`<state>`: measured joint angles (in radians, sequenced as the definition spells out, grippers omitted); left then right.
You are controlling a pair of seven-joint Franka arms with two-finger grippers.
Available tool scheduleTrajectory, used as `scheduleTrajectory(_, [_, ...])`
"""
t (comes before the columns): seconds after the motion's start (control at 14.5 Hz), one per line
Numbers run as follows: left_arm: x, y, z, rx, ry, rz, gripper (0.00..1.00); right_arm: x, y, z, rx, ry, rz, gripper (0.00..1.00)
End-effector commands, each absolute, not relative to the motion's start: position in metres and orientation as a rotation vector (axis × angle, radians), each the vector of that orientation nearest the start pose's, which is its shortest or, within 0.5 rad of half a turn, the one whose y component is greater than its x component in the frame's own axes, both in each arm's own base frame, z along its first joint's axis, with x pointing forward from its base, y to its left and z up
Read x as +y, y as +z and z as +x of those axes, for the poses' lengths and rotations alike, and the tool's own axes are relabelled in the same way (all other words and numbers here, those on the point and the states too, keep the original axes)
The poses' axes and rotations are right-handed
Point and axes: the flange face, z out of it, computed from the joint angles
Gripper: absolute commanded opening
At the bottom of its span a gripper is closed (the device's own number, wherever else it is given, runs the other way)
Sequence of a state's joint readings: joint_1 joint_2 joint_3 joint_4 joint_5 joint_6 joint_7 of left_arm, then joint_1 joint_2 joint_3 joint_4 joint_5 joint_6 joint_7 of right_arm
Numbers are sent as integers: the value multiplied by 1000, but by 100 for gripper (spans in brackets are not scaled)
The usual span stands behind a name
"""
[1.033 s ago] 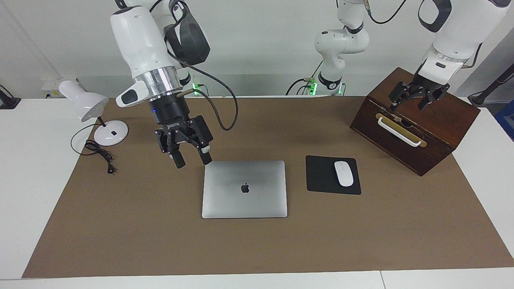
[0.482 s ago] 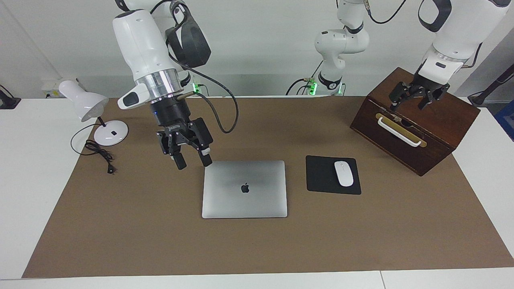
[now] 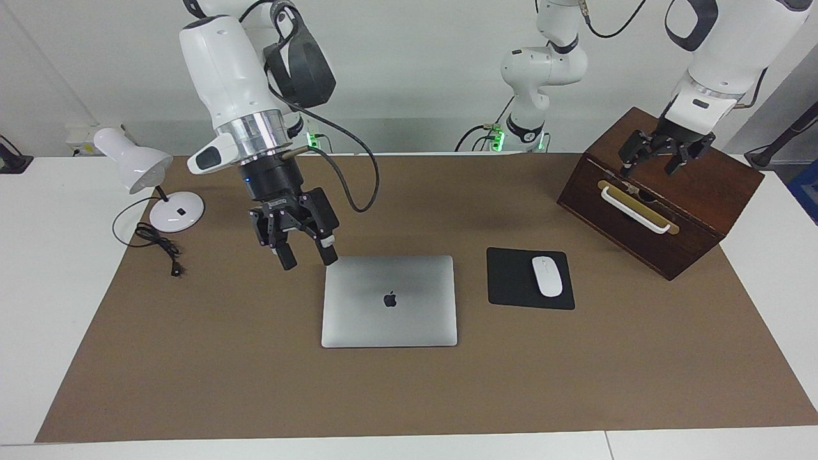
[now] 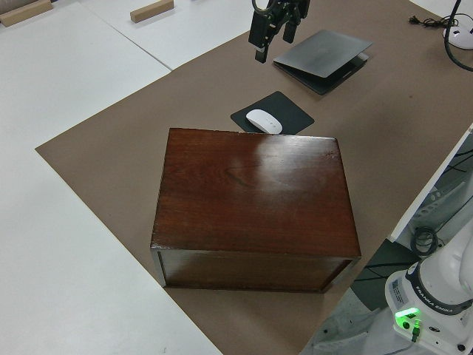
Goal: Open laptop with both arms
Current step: 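Reach the right gripper over the laptop's far edge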
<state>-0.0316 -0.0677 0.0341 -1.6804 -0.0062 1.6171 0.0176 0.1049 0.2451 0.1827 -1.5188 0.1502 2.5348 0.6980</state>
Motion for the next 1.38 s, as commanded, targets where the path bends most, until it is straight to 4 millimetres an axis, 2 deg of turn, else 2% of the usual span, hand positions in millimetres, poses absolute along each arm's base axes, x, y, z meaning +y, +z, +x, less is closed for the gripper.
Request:
scheduleTrajectory(0.0, [-2,613,531,11,-12,-3159,100,185,614,657,721,-769,-2366,100])
scheduleTrajectory(0.14, [-3,613,532,13,-31,-3159,99,186,613,656,761,-749,-2351,100])
scheduleTrajectory(0.21, [-2,610,532,3,-46,-3159,77,188,615,650,791,-726,-2343,100])
scheduleTrajectory(0.34, [-4,607,532,-77,-72,-3159,8,203,611,630,846,-658,-2335,100])
scheduleTrajectory(0.41, [-8,607,532,-142,-69,-3158,0,211,608,622,867,-636,-2326,100])
scheduleTrajectory(0.55, [-15,608,533,-206,-82,-3156,0,232,611,611,941,-575,-2268,100])
scheduleTrajectory(0.76, [-19,608,534,-286,-93,-3152,0,250,613,599,1036,-511,-2198,100])
scheduleTrajectory(0.9, [-20,609,535,-301,-112,-3152,0,256,606,591,1086,-505,-2138,100])
scheduleTrajectory(1.03, [-21,609,535,-299,-112,-3152,0,258,590,587,1113,-525,-2082,100])
scheduleTrajectory(1.17, [-31,608,536,-270,-119,-3155,0,265,581,580,1129,-526,-2036,100])
scheduleTrajectory(1.31, [-39,595,538,-242,-145,-3159,0,271,577,571,1148,-514,-2011,100])
